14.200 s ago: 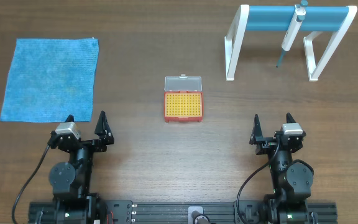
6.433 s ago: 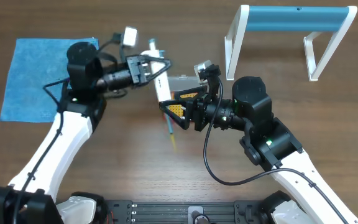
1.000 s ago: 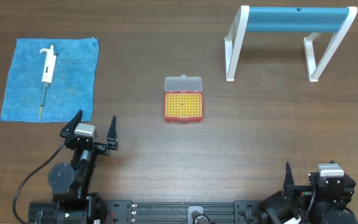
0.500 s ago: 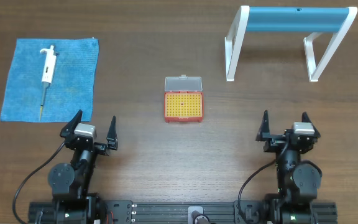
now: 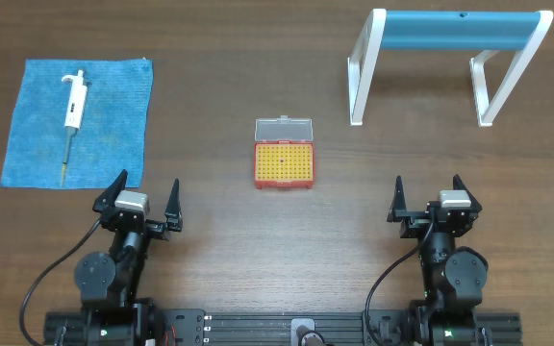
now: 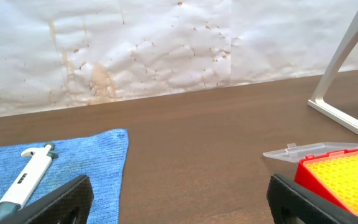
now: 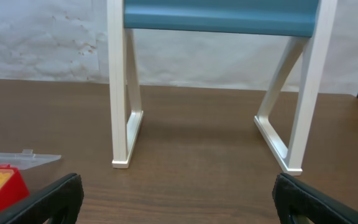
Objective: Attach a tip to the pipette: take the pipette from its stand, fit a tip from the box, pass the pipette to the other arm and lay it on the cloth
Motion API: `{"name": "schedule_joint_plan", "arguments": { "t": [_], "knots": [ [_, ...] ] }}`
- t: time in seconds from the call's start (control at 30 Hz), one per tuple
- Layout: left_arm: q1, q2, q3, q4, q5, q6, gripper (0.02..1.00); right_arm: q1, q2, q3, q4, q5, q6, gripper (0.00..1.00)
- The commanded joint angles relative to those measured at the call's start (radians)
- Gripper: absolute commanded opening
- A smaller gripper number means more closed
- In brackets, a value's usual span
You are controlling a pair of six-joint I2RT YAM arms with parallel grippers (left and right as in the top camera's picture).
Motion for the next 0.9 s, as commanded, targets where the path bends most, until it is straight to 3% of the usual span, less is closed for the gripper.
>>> {"name": "schedule_joint_plan", "arguments": {
  "t": [0.03,0.9],
  "knots": [
    [0.003,-0.008,-0.002,-0.006,-0.005,0.012,0.906,0.037,-0.013,-0.010,0.005,-0.009,-0.014,0.985],
    [0.003,-0.008,-0.002,-0.006,-0.005,0.012,0.906,0.042,-0.013,-0.010,0.005,-0.009,-0.014,0.985]
  ]
}}
